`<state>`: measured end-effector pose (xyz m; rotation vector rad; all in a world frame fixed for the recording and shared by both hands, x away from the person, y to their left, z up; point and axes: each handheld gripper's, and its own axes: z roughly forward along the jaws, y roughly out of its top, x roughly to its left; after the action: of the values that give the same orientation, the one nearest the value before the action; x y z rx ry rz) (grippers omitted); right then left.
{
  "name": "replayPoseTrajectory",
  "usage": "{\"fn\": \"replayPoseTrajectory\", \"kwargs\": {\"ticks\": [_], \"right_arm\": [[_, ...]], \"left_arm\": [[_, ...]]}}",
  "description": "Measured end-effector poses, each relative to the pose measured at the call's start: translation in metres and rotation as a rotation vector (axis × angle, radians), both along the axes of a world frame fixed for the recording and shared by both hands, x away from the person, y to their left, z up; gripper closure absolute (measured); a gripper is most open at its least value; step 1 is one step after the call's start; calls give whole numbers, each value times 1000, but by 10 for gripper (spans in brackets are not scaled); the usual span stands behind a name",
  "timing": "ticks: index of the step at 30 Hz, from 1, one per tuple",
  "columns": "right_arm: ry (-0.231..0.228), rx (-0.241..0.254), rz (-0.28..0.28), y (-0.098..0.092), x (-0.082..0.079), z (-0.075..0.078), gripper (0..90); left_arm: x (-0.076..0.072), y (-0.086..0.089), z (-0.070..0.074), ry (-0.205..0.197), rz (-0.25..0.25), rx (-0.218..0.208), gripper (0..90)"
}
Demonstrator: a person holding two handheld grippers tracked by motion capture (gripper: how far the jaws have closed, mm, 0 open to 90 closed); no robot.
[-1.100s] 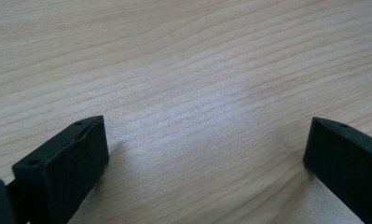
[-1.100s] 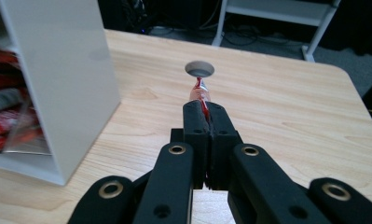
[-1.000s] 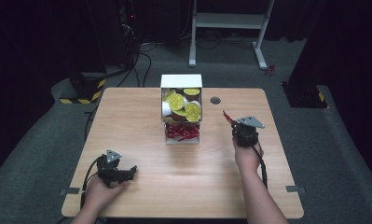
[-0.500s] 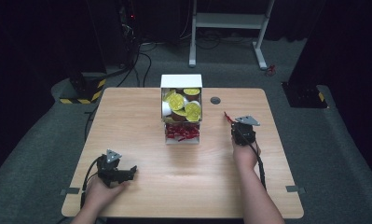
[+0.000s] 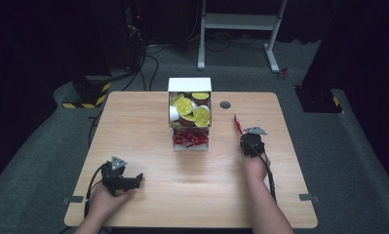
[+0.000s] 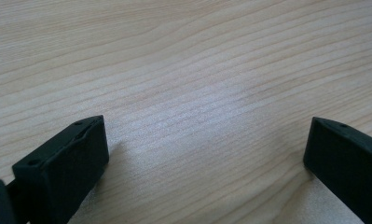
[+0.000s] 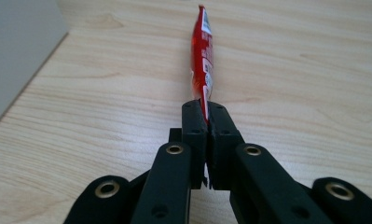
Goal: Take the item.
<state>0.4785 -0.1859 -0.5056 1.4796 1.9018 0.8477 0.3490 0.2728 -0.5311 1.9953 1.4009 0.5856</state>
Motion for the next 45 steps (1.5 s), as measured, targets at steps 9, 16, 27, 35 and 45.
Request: {"fn": "replayPoseTrajectory", "kwargs": {"ticks": [9, 16, 27, 35, 45], "right_arm": [[33, -5, -8, 0, 0, -8, 870], [51, -2, -9, 2, 0, -17, 854], [26, 49, 5, 2, -2, -7, 772], [-15, 84, 10, -2, -7, 8, 673], [-51, 119, 63, 0, -18, 23, 460]], "left_arm": [[0, 0, 0, 0, 0, 0, 3], [0, 0, 0, 0, 0, -1, 3], [0, 0, 0, -1, -1, 0, 3], [0, 0, 0, -1, -1, 0, 3], [0, 0, 0, -1, -1, 0, 3]]}}
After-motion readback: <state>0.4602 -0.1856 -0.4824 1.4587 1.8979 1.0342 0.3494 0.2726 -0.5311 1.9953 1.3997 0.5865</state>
